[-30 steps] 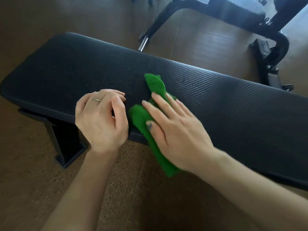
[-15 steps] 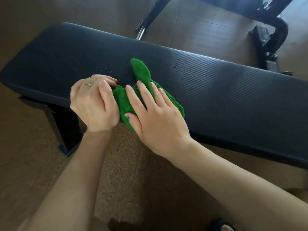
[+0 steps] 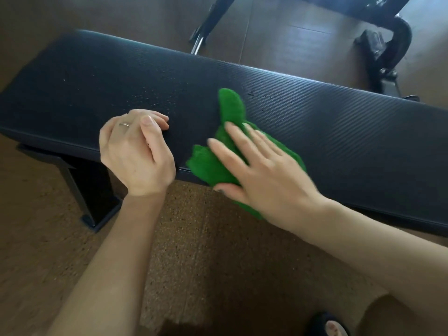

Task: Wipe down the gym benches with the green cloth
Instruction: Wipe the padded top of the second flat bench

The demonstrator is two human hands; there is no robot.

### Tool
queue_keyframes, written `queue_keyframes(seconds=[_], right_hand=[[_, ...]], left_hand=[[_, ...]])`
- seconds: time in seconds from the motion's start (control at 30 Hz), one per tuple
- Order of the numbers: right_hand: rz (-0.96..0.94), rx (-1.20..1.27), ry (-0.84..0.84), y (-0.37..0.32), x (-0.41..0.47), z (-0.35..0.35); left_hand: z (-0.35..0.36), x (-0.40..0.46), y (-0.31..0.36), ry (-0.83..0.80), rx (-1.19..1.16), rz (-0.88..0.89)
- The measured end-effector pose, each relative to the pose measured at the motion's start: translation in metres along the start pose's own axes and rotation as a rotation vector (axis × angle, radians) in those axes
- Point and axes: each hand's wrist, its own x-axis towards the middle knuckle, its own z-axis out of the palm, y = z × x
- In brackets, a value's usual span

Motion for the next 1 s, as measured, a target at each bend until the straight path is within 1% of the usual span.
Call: queue_keyframes(seconds=[0.1, 0.17, 0.23, 0.33, 0.4, 0.47, 0.53, 0.63, 0.73, 0.8, 0.9, 1.0], right_hand=[[0.012, 0.081, 0.023, -0.027, 0.044, 0.007], [0.032, 0.134, 0.028, -0.029, 0.049, 0.006], [0.037, 0.143, 0.021, -0.019, 0.03, 0.002], [0.068, 0.088, 0.011, 0.008, -0.025, -0.004], [0.103, 0.062, -0.04, 0.025, -0.059, -0.012], [0.125, 0.065, -0.101, 0.03, -0.065, -0.019], [0.131, 0.092, -0.119, 0.025, -0.042, -0.019], [0.169, 0.176, -0.102, 0.018, 0.027, -0.011], [0.244, 0.217, -0.092, 0.021, 0.1, 0.006], [0.282, 0.247, -0.095, 0.023, 0.133, 0.011], [0.289, 0.277, -0.098, 0.024, 0.137, 0.011], [0.261, 0.264, -0.077, 0.021, 0.087, 0.005]], left_hand=[[-0.001, 0.002, -0.004, -0.011, 0.003, -0.031], [-0.002, 0.003, -0.004, -0.029, 0.01, -0.051], [-0.004, 0.004, -0.002, -0.056, 0.01, -0.058], [-0.006, 0.007, 0.003, -0.1, -0.006, -0.036], [-0.007, 0.008, 0.006, -0.12, 0.029, -0.038], [-0.006, 0.007, 0.01, -0.11, 0.064, -0.037], [-0.006, 0.008, 0.011, -0.111, 0.066, -0.031], [-0.006, 0.009, 0.011, -0.142, 0.082, -0.038], [-0.006, 0.009, 0.011, -0.193, 0.124, -0.041], [-0.008, 0.012, 0.011, -0.235, 0.161, -0.021], [-0.013, 0.023, 0.019, -0.353, 0.188, 0.03], [-0.009, 0.038, 0.034, -0.428, 0.141, 0.046]])
